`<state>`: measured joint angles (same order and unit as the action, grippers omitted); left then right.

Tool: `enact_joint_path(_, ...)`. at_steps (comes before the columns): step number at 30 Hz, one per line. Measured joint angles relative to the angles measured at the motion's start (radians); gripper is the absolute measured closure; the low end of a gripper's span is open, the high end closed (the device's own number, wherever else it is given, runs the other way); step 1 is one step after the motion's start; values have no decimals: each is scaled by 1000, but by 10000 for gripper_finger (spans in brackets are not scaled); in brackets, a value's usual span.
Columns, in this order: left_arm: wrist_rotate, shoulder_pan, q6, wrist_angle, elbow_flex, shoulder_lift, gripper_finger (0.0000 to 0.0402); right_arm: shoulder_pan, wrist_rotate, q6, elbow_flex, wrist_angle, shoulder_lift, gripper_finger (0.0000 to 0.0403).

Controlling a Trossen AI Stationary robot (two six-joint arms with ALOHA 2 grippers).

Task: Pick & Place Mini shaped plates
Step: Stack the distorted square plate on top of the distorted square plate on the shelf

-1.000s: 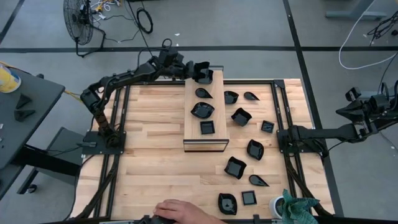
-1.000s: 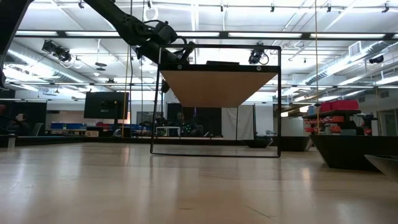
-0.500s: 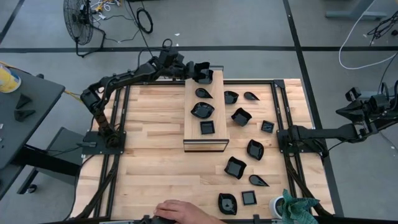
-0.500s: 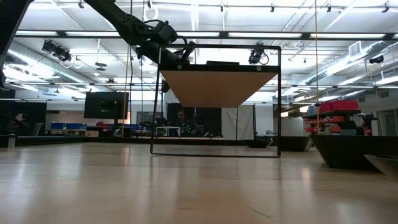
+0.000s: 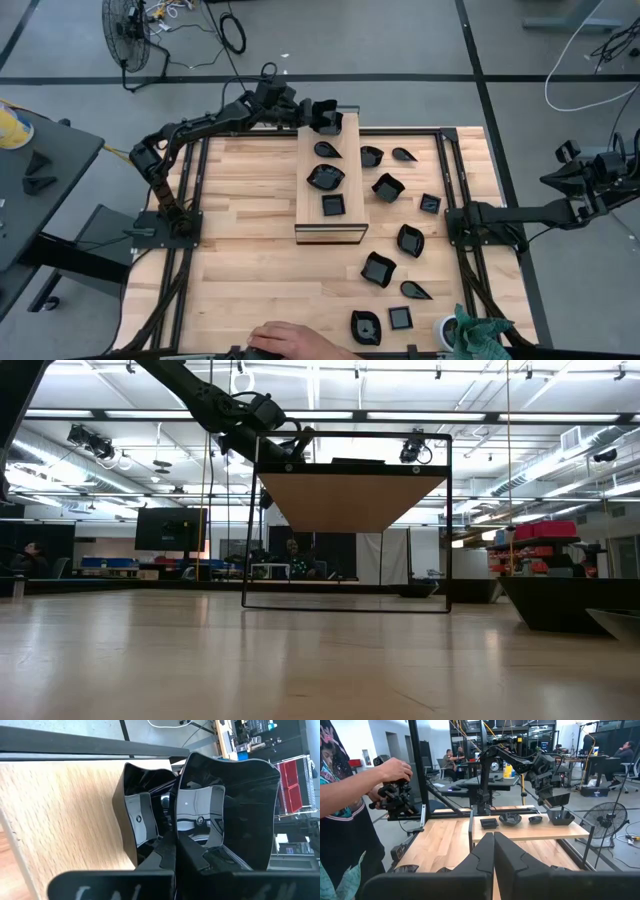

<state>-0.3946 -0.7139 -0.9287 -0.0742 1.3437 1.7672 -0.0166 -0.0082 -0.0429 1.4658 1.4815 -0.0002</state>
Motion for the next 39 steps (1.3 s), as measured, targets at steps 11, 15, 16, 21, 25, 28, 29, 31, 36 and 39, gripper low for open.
enact_joint_path(11, -10, 0, 23, 0, 0, 0, 362, 0, 0, 0, 0, 0, 0, 392)
enact_joint_path(15, -7, 0, 22, 0, 0, 0, 333, 0, 0, 0, 0, 0, 0, 392)
enact_joint_path(16, -5, 0, 19, 0, 0, 0, 326, 0, 0, 0, 0, 0, 0, 392)
enact_joint_path(21, 7, 0, 19, 0, 0, 0, 303, 0, 0, 0, 0, 0, 0, 392)
enact_joint_path(25, 9, 0, 18, 0, 0, 0, 295, 0, 0, 0, 0, 0, 0, 392)
enact_joint_path(28, 9, 0, 18, 2, 0, 0, 294, 0, 0, 0, 0, 0, 0, 392)
enact_joint_path(29, 9, 0, 19, 5, 0, 0, 294, 0, 0, 0, 0, 0, 0, 392)
enact_joint_path(31, 7, 0, 18, 17, 0, 0, 294, 0, 0, 0, 0, 0, 0, 392)
enact_joint_path(36, -9, -2, 24, 24, 0, -25, 294, 0, 0, 0, 0, 0, 0, 392)
enact_joint_path(39, -9, -2, 54, 30, 0, -52, 294, 0, 0, 0, 0, 0, 0, 392)
